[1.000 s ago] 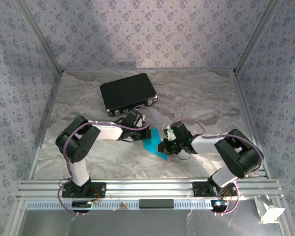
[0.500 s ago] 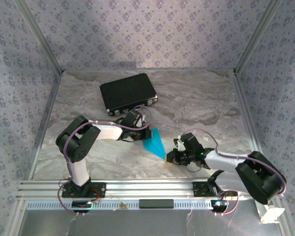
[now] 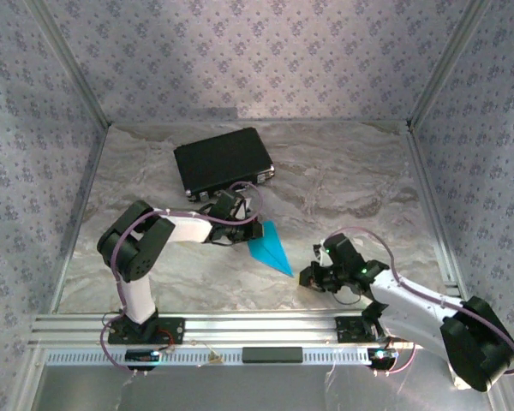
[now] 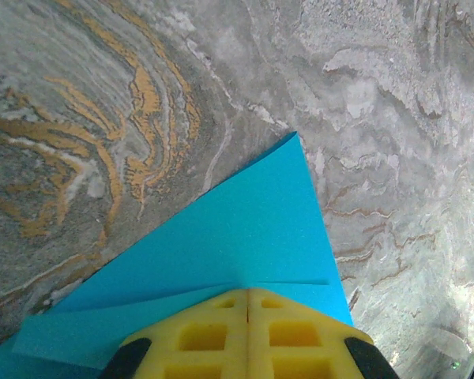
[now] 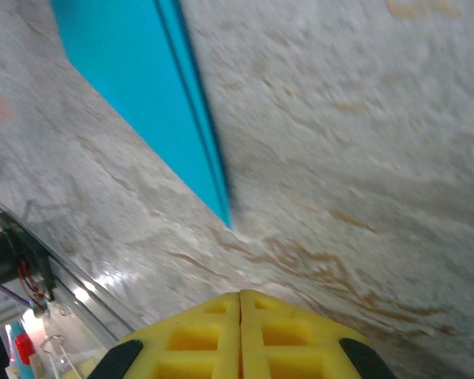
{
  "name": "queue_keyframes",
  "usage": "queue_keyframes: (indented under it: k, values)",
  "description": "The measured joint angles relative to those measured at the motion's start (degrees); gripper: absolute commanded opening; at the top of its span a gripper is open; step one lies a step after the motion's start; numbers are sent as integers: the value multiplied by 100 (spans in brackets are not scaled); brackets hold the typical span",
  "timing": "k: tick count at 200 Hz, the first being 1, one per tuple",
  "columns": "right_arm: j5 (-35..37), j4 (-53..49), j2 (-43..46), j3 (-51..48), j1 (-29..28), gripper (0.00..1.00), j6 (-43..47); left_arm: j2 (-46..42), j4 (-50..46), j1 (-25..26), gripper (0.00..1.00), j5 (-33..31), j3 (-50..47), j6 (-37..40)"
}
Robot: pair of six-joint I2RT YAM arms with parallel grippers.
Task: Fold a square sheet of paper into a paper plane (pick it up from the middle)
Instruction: Fourth fold the wing at the center of the table, then turn over the paper at the center of the table.
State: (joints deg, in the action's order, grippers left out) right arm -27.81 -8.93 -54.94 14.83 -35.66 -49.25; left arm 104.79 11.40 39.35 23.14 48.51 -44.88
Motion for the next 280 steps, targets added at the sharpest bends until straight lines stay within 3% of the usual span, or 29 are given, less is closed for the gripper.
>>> queue_keyframes:
  k: [20,58,159,233,280]
  values:
    - [-11,44,-306,321,35,29,-20,0,44,-4,0,2,-20,-68]
    - [-46,339,-1025,507,24,32,-229,0,46,-4,0,2,-22,-173]
    - [-7,363,-1224,503,-15,30,-507,-11,72,-26,0,11,-35,-428]
    - [20,1036,-1309,363,55,30,-793,-11,133,-35,0,37,-68,-472]
    - [-15,1670,-1416,306,179,25,-809,-11,208,-35,0,66,-101,-540]
